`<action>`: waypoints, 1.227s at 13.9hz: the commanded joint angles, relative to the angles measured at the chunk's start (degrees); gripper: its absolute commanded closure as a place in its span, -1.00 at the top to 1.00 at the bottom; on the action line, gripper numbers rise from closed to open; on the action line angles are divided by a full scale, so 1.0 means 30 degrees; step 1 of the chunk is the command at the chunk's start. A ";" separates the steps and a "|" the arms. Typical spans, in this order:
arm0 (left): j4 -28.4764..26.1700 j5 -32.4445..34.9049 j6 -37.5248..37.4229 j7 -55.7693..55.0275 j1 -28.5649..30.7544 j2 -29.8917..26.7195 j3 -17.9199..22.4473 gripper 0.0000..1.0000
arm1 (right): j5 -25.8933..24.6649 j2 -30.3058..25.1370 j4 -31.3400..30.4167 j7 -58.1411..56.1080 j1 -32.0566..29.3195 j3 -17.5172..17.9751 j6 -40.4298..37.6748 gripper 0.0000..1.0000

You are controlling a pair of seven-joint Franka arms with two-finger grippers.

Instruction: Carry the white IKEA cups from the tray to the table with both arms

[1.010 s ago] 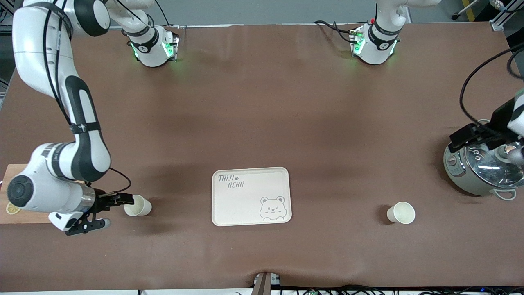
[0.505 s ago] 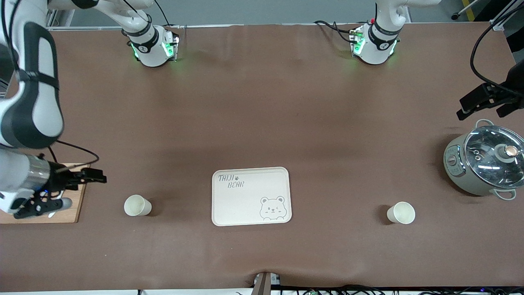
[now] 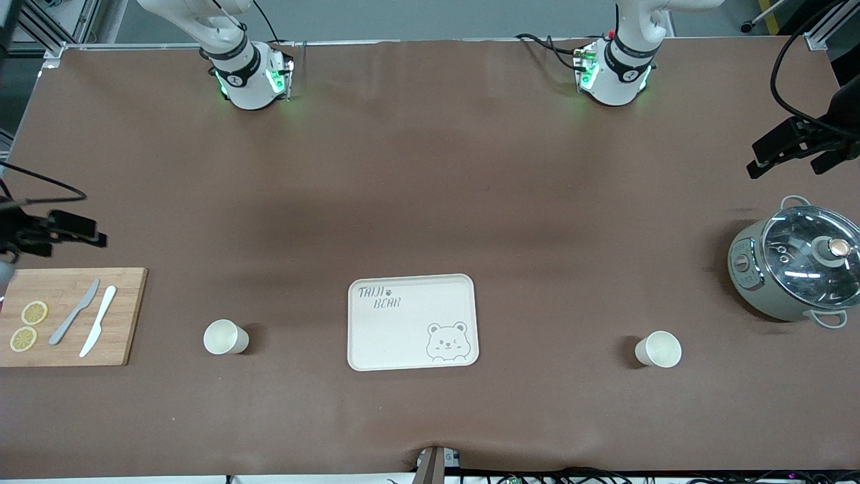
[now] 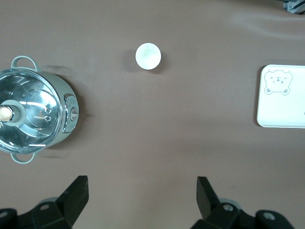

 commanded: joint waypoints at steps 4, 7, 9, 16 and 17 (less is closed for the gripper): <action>-0.0339 0.0418 -0.0079 -0.0139 0.0155 -0.0446 -0.0222 1.00 | -0.1059 -0.1039 -0.0644 0.2546 0.0579 -0.0033 -0.0229 1.00; -0.0339 0.0418 -0.0079 -0.0139 0.0155 -0.0417 -0.0222 1.00 | -0.1062 -0.1097 -0.0732 0.2518 0.0581 -0.0003 -0.0259 1.00; -0.0339 0.0418 -0.0079 -0.0198 0.0126 -0.0417 -0.0222 1.00 | -0.1062 -0.1097 -0.0761 0.2517 0.0610 -0.0003 -0.0259 1.00; -0.0339 0.0418 -0.0079 -0.0198 0.0126 -0.0387 -0.0222 1.00 | -0.1091 -0.1010 -0.0791 0.2517 0.0697 -0.0003 -0.0142 1.00; -0.0339 0.0418 -0.0079 -0.0198 0.0126 -0.0387 -0.0222 1.00 | -0.1091 -0.0980 -0.0820 0.2488 0.0698 -0.0003 -0.0142 1.00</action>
